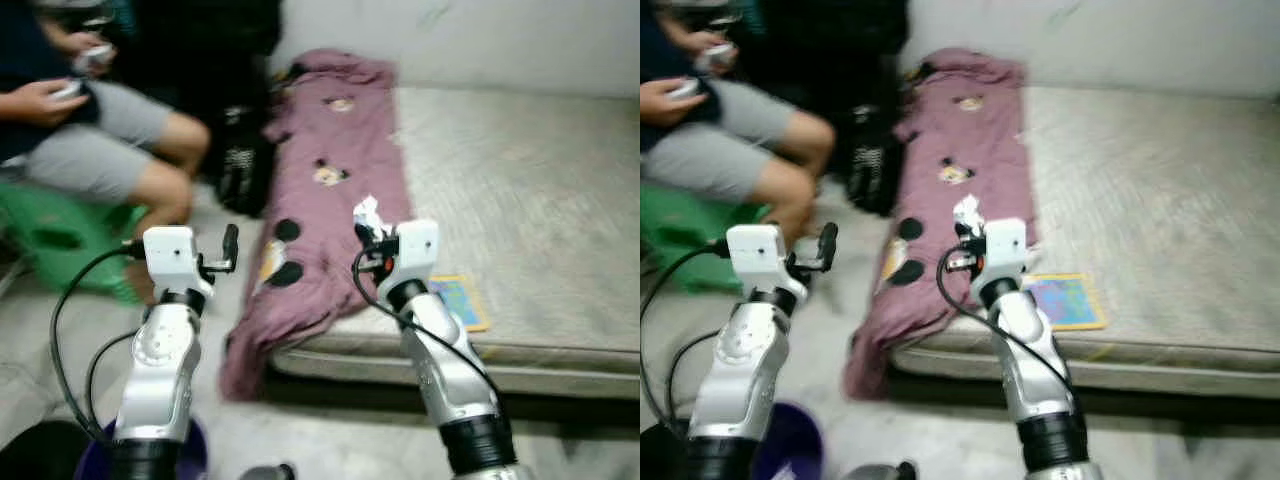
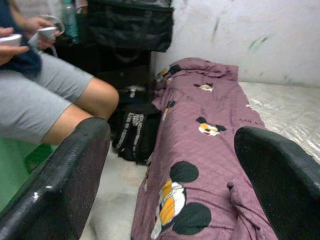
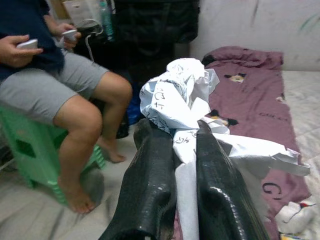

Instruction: Clean up the room

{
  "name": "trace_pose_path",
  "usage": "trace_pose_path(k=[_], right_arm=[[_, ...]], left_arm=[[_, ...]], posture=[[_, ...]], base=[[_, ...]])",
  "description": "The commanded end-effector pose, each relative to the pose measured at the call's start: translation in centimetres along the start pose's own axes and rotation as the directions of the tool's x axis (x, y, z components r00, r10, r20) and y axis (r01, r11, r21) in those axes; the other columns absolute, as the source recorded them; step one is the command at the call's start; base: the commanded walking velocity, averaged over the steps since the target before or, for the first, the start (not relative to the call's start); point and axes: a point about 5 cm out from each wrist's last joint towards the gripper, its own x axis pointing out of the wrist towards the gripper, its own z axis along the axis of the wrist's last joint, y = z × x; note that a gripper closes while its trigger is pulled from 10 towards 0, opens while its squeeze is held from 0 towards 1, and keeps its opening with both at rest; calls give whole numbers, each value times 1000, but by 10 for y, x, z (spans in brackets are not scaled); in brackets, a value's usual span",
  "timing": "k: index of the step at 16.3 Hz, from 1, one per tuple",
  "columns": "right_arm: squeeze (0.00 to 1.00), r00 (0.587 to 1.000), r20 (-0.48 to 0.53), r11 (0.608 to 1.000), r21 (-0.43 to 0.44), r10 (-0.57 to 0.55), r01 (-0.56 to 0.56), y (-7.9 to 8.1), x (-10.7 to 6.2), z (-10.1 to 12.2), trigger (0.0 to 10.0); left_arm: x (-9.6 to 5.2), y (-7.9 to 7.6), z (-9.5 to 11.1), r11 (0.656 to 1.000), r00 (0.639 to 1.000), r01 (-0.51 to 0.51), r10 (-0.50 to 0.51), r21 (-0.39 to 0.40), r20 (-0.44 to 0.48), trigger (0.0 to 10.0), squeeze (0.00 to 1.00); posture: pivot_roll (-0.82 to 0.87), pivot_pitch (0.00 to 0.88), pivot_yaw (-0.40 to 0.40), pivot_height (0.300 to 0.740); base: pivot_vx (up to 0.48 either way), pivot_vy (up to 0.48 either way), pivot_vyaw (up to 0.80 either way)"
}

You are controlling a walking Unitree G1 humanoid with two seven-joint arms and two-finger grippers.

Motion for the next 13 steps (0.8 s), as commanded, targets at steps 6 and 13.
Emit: trace_pose_path(k=[6, 13], right_arm=[[0, 1000, 11, 1000, -7, 10, -10, -1, 0, 2, 10000], [0, 1000, 12, 1000, -2, 11, -11, 0, 1, 2, 10000]], left_arm=[[1, -6, 0, 999, 1000, 25, -25, 41, -4, 10000, 0], [0, -4, -2, 999, 1000, 13, -12, 50, -12, 10000, 0]], posture=[[55, 0, -4, 740], [57, 0, -1, 740]], base=[[0, 0, 800], [0, 0, 800]])
